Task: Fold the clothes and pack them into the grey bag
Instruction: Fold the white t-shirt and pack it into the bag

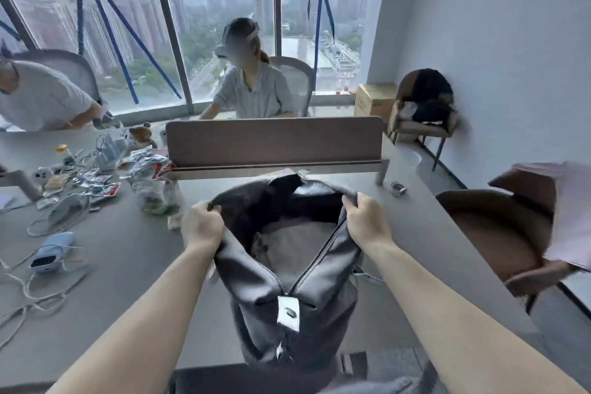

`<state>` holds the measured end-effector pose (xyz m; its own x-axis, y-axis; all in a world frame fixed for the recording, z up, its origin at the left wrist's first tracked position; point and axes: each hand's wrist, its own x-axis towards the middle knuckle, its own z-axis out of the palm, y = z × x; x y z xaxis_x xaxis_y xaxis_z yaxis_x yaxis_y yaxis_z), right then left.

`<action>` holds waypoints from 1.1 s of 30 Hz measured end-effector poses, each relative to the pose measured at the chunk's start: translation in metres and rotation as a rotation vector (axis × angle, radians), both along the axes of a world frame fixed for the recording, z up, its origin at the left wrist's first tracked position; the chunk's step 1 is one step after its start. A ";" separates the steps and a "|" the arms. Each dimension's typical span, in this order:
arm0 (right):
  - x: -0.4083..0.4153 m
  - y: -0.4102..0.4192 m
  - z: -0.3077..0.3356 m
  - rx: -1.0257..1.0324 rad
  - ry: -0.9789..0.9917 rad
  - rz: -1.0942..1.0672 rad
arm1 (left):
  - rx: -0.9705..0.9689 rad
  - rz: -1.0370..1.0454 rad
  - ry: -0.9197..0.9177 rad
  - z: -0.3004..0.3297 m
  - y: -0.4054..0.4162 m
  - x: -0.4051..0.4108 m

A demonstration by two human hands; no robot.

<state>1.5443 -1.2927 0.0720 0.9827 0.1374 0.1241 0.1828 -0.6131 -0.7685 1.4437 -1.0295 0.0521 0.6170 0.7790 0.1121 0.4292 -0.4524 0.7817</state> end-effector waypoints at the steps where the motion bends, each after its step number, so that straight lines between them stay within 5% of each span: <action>1: 0.004 -0.014 -0.001 -0.005 -0.005 -0.007 | -0.007 -0.003 0.004 -0.002 -0.014 0.005; 15: 0.034 0.003 -0.027 -0.014 -0.009 0.044 | 0.058 0.070 0.032 -0.011 0.023 0.016; 24: 0.030 0.017 -0.109 -0.318 0.227 0.067 | 0.096 -0.145 0.501 -0.081 0.048 -0.006; 28: 0.028 0.002 -0.115 -0.324 0.287 0.114 | 0.280 -0.085 0.610 -0.073 0.018 0.007; 33: 0.036 -0.037 -0.101 -0.234 0.282 0.130 | 0.514 -0.288 0.392 -0.047 -0.065 0.057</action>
